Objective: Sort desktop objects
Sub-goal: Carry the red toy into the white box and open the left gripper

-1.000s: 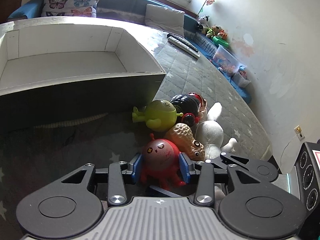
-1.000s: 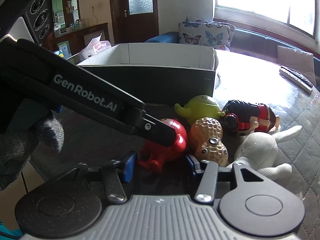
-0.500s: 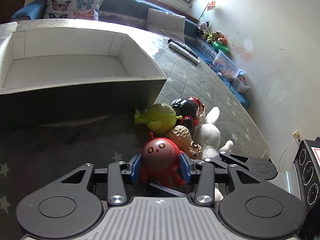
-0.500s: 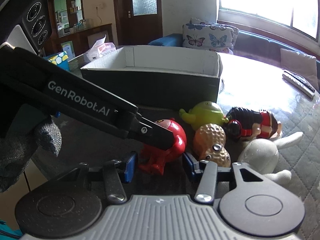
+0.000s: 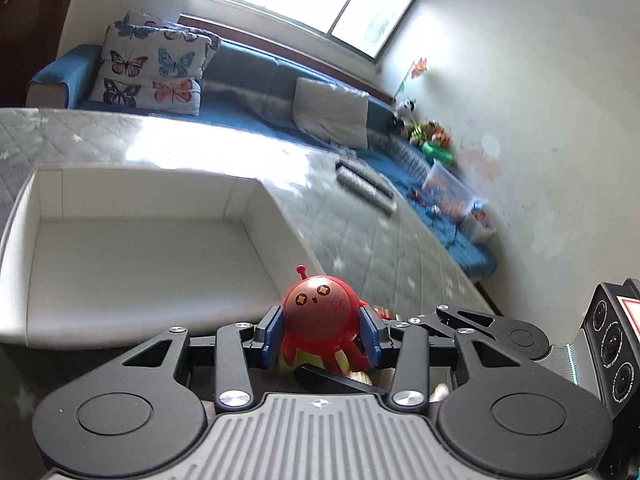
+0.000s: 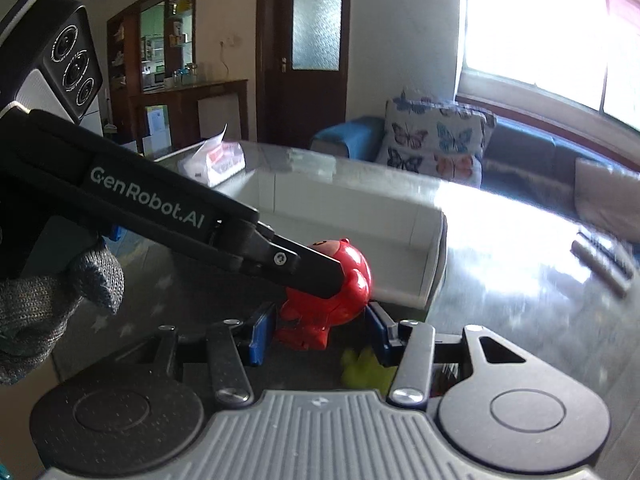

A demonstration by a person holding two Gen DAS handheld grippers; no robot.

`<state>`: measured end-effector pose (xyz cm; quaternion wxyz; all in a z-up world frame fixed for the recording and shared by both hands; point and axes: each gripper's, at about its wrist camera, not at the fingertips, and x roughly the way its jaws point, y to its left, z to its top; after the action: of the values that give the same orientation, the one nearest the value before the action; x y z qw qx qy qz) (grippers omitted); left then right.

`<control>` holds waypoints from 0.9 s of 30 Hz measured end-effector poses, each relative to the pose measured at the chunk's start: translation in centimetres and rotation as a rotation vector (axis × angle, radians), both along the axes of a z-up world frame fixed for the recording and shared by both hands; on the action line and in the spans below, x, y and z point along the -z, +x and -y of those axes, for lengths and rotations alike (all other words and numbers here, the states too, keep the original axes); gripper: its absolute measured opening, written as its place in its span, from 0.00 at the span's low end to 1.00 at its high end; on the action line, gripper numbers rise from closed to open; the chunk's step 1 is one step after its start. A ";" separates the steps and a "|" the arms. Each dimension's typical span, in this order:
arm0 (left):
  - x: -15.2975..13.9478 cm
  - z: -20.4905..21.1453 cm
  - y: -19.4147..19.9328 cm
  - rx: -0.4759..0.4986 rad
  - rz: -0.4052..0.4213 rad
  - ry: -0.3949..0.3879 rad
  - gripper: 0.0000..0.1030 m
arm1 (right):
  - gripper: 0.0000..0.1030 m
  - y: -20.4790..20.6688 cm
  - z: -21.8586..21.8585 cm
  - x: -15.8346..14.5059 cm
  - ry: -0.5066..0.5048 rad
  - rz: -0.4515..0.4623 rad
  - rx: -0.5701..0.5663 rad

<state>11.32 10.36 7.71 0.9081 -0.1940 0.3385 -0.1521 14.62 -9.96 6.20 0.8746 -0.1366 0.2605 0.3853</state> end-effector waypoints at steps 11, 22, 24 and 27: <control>2.3 -4.9 9.5 -0.066 -0.067 -0.098 0.43 | 0.47 10.9 -5.7 -0.2 -0.081 -0.064 -0.029; 7.6 -7.9 14.7 -0.112 -0.214 -0.176 0.43 | 0.44 16.2 -9.7 4.0 -0.212 -0.174 -0.023; 7.7 -8.1 14.9 -0.119 -0.222 -0.180 0.43 | 0.44 16.1 -10.3 4.4 -0.241 -0.172 -0.021; 8.0 -8.1 15.1 -0.131 -0.252 -0.173 0.43 | 0.44 15.8 -11.2 4.8 -0.272 -0.158 -0.020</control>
<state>26.43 18.48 -0.25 0.8463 -0.3105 0.4221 -0.0957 30.40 1.20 1.36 0.8211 -0.2257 0.3769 0.3645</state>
